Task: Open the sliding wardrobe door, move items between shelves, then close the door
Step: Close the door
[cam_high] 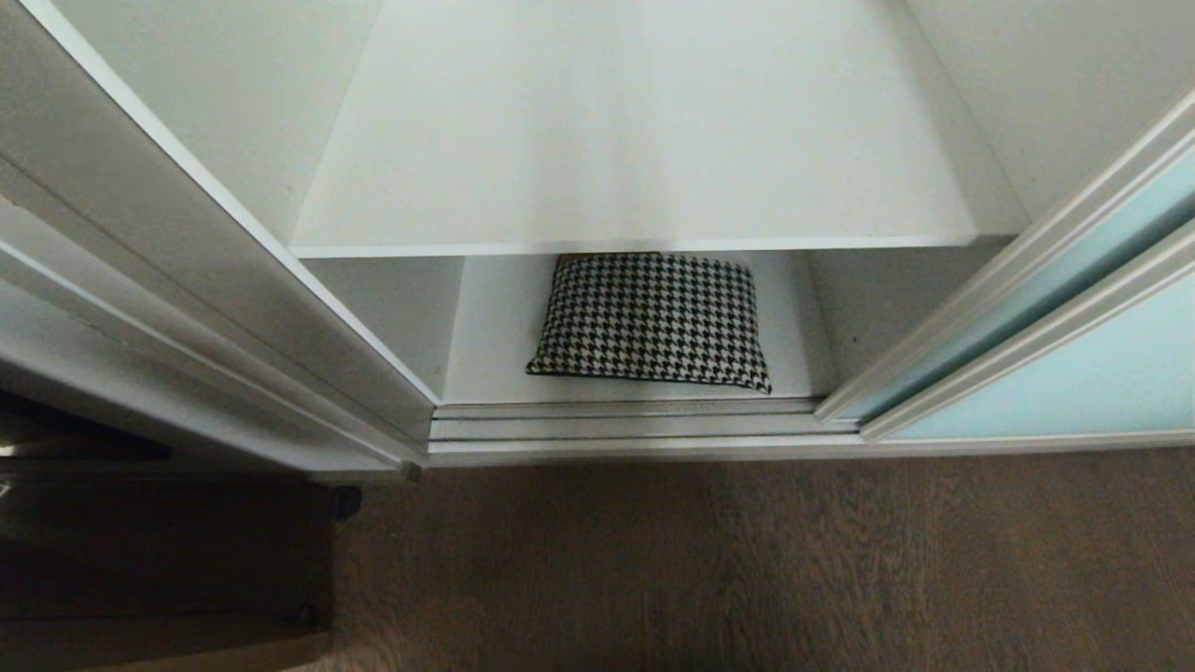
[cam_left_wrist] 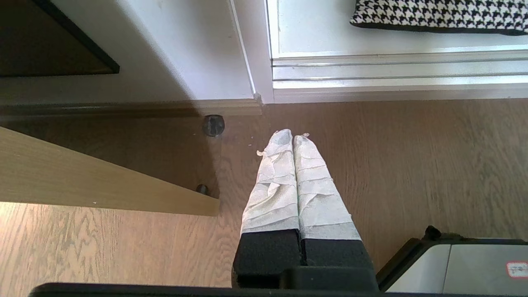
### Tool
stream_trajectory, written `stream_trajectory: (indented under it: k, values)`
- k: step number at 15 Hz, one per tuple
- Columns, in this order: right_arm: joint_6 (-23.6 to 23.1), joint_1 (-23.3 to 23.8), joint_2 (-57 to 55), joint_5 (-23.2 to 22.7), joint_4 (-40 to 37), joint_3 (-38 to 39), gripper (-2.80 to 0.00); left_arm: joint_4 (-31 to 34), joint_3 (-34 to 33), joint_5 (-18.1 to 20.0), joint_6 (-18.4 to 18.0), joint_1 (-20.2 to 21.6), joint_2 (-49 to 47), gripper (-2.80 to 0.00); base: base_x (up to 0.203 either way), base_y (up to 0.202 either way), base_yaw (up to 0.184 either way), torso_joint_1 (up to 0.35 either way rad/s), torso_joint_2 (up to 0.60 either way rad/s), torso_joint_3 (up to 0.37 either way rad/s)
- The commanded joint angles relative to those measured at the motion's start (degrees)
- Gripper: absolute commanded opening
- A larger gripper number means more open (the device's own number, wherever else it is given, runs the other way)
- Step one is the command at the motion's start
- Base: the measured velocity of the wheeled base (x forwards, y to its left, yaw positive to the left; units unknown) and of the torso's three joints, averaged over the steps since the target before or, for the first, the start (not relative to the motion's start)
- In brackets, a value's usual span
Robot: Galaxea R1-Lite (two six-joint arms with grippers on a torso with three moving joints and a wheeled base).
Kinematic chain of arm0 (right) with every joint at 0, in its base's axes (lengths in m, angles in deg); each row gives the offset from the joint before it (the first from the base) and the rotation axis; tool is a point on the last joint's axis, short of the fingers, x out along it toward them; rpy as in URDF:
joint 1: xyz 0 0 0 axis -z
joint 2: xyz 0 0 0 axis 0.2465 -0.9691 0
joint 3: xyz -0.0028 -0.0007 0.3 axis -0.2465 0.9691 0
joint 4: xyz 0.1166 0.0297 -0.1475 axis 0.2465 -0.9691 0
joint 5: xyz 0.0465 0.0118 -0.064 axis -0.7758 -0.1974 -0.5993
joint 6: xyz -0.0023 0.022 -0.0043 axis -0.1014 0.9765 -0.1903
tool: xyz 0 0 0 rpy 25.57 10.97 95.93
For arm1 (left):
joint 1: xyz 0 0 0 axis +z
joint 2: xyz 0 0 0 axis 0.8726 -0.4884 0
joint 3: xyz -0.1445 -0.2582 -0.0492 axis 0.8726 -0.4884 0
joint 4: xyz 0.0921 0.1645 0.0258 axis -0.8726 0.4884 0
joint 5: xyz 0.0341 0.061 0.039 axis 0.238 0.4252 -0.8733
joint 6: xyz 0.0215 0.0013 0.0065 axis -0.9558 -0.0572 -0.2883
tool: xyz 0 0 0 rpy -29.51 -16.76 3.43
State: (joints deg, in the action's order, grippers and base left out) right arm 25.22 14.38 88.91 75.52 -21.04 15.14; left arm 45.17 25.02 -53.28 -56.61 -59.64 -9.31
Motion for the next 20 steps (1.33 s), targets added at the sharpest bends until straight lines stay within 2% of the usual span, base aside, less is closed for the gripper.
stream_trajectory:
  k: [1, 8, 11, 20]
  values:
    - [-2.6, 0.0, 0.6, -0.3, -0.5, 0.0, -2.8, 0.0, 0.0, 0.0, 0.0, 0.0, -0.1, -2.8, 0.0, 0.0, 0.0, 0.0, 0.0, 0.0]
    - [-1.9, 0.0, 0.6, -0.3, -0.2, 0.1, -2.8, 0.0, 0.0, 0.0, 0.0, 0.0, -0.1, -2.8, 0.0, 0.0, 0.0, 0.0, 0.0, 0.0]
    - [1.3, 0.0, 0.5, 0.1, 0.0, 0.1, -2.8, 0.1, 0.0, -0.1, -0.2, 0.0, -0.1, -2.8, 0.0, 0.0, 0.0, 0.0, 0.0, 0.0]
    - [0.6, 0.0, 0.6, 0.2, 0.0, 0.1, -2.8, 0.0, -0.1, -0.2, 0.9, 0.0, -0.1, -2.8, -0.008, 0.0, 0.0, 0.001, 0.0, 0.0]
